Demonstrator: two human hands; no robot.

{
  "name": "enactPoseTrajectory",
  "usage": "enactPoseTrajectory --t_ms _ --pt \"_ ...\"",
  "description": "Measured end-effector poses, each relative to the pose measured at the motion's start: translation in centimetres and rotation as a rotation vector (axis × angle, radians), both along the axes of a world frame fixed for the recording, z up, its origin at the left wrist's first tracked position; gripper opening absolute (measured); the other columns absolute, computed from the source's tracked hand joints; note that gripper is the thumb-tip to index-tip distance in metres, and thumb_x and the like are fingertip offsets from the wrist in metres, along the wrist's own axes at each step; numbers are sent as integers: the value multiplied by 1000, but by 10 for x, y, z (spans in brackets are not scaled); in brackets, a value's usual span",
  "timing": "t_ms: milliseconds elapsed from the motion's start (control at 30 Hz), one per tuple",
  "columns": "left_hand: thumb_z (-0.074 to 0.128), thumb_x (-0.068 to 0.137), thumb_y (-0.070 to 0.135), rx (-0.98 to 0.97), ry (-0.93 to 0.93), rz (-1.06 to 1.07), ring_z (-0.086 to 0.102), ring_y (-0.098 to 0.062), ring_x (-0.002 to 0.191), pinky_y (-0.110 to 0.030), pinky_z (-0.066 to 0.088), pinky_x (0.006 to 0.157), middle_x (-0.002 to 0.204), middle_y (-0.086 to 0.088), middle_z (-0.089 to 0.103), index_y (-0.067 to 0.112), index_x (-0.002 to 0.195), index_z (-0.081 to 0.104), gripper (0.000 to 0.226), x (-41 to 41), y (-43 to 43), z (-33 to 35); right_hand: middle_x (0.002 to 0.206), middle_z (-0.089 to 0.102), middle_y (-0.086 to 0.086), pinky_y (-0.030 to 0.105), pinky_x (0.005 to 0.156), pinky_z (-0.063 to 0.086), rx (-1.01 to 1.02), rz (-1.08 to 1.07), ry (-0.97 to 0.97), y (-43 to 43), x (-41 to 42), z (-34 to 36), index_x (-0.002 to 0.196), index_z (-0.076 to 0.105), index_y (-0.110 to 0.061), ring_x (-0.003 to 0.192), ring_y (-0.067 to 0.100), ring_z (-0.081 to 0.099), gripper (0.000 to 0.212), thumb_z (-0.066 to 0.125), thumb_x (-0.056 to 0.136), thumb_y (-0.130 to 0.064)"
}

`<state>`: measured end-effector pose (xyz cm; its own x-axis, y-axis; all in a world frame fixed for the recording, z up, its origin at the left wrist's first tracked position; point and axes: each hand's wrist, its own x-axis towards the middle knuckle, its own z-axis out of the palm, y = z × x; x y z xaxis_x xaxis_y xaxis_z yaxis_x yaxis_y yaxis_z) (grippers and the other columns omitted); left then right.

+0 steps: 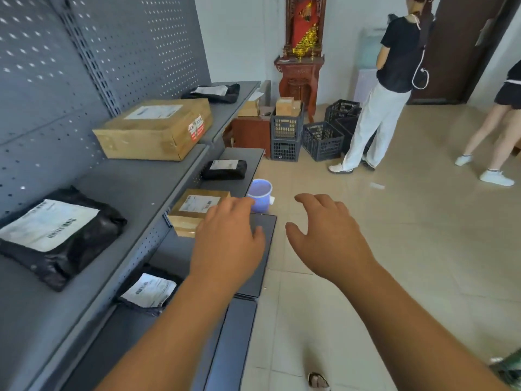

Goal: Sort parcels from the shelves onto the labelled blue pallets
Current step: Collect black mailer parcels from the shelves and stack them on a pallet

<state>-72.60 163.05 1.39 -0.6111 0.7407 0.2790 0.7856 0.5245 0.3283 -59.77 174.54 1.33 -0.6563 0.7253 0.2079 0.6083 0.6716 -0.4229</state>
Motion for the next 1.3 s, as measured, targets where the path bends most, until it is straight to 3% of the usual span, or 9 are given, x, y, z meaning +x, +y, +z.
enactPoseTrajectory --t_ms 133,233,333,733,900,1000,1100,1200,1300 --pt "60 92 29 12 20 192 49 -26 118 -39 42 88 131 1 55 24 125 56 34 -41 26 0 137 55 4 45 95 46 -2 189 -11 44 -59 4 140 49 -24 120 32 49 49 55 94 -40" --pt "60 92 32 3 18 332 52 -25 119 -40 44 93 136 0 55 25 133 55 42 -61 41 9 126 58 6 42 92 47 -14 347 10 72 -102 10 122 56 -19 117 33 51 32 56 95 -36" --pt "59 92 30 15 37 486 53 -26 113 -40 45 90 132 -1 58 24 130 59 39 -75 44 13 136 56 8 44 101 45 -43 520 66 83 -144 13 139 53 -17 126 31 49 47 57 97 -38" --pt "62 93 35 145 141 1016 52 -29 123 -47 43 100 137 -1 58 21 137 58 46 -105 -66 19 149 48 0 39 102 40 -223 1038 105 -8 -262 13 148 42 -25 134 22 43 54 45 100 -50" --pt "57 96 42 187 13 1168 49 -30 128 -47 41 104 142 -2 54 26 142 52 50 -121 -115 20 150 48 4 40 103 40 -265 1115 7 -55 -293 19 152 37 -21 136 25 44 60 44 101 -51" --pt "53 96 47 247 -155 1195 49 -29 128 -48 45 105 143 0 50 31 146 47 52 -134 -134 17 136 56 5 36 88 40 -297 1094 -42 -76 -313 19 140 48 -16 125 27 51 52 44 99 -49" --pt "53 94 47 320 -312 1186 58 -25 115 -45 53 94 137 3 50 31 142 47 50 -148 -146 14 102 63 2 37 71 41 -371 1055 -76 -90 -331 17 111 55 -15 97 28 58 38 44 97 -48" --pt "58 91 41 371 -396 1173 64 -18 97 -40 59 78 121 9 56 32 123 54 34 -160 -154 12 91 52 -1 36 70 40 -417 1024 -96 -95 -342 13 118 55 -10 99 30 61 42 46 97 -46" --pt "59 90 36 405 -469 1185 68 -10 67 -21 54 49 91 15 68 25 102 63 16 -171 -157 7 96 63 3 39 74 47 -454 1034 -114 -94 -349 11 123 57 -8 100 28 64 45 50 94 -43"
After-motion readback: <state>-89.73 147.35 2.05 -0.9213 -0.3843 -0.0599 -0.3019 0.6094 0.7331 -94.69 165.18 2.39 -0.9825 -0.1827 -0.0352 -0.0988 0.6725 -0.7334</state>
